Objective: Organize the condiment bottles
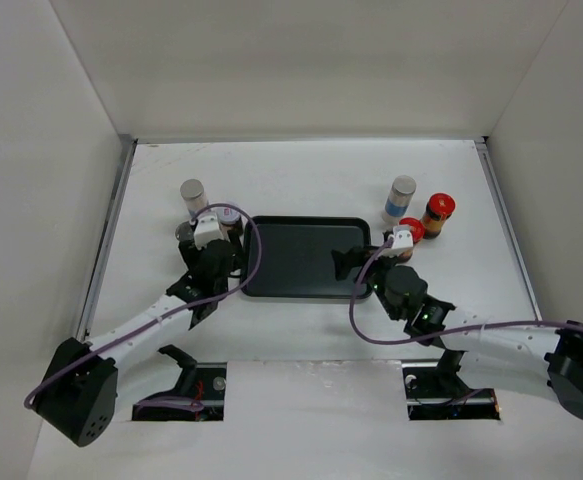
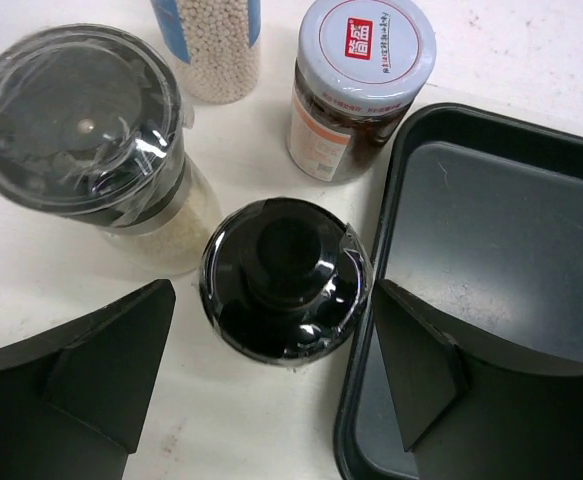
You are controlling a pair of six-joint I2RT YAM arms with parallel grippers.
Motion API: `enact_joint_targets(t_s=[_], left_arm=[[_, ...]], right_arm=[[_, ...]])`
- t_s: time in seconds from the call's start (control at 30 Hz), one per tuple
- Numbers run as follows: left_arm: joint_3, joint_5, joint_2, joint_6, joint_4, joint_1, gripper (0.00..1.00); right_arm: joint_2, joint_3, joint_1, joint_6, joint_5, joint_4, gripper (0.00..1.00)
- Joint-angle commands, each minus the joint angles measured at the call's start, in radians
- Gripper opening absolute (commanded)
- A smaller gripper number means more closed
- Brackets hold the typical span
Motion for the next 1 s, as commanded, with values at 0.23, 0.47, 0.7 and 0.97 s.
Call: enact_joint_targets(t_s=[0.23,0.47,0.7,0.97], left_arm=[[0.052,0.045,0.088,0.053,0.182,0.025,0.58],[0.073,-0.09,-0.068,0.068,0.072,-0.073,0.37],[0.157,-0.197,-0.127,0.097,0.037,-0.238,0.37],[0.263,-0.038,0.2,0.128,0.318,-0.187,0.37]], right_arm=[[0.026,0.025,-0.001,0.006,-0.033,0.066,0.95],[0.016,0.021,-0.008,0.014,-0.04,0.066,0.96],[-0.012,0.007,-0.018,0.019,-0.031,0.067,0.96],[-0.047,-0.011,-0.041,0.033,-0.021,0.063,0.94]])
